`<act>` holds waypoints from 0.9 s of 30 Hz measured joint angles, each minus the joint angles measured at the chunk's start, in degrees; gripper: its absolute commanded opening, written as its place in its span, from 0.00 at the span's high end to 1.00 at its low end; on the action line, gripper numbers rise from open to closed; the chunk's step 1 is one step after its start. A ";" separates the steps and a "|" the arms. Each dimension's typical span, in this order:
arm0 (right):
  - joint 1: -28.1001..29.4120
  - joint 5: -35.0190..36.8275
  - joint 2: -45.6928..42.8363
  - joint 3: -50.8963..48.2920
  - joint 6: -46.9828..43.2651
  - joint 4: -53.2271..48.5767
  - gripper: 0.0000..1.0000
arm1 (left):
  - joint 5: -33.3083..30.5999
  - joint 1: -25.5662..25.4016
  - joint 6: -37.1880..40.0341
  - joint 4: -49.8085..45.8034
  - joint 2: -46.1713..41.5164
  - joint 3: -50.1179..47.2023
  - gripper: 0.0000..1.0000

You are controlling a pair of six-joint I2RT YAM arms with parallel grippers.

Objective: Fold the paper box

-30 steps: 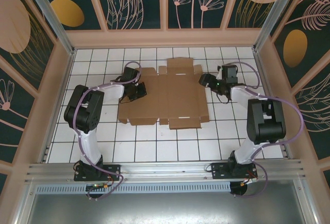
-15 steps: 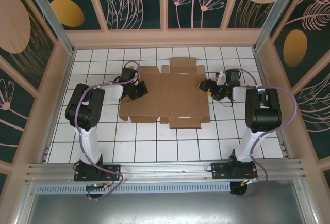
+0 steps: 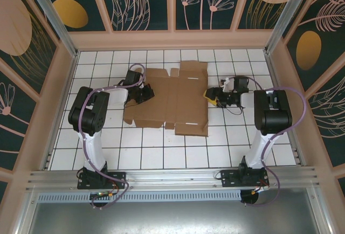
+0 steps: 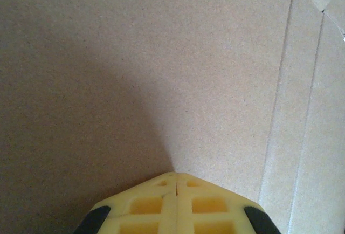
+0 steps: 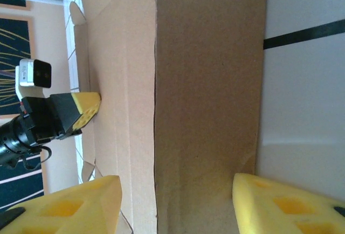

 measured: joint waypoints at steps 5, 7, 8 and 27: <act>2.47 7.50 -1.68 2.36 -2.91 -6.54 0.36 | -0.02 0.00 0.00 0.07 0.00 -0.02 1.00; 2.75 9.57 -2.29 2.23 -3.28 -7.48 0.37 | -0.02 0.00 0.00 0.07 0.00 -0.02 1.00; 2.75 10.14 -2.49 2.16 -3.54 -7.85 0.38 | -0.02 0.00 -0.02 0.07 0.00 -0.02 1.00; 0.28 4.04 -1.44 -3.65 2.40 2.19 0.68 | 1.79 0.33 -0.07 2.54 0.70 -0.52 1.00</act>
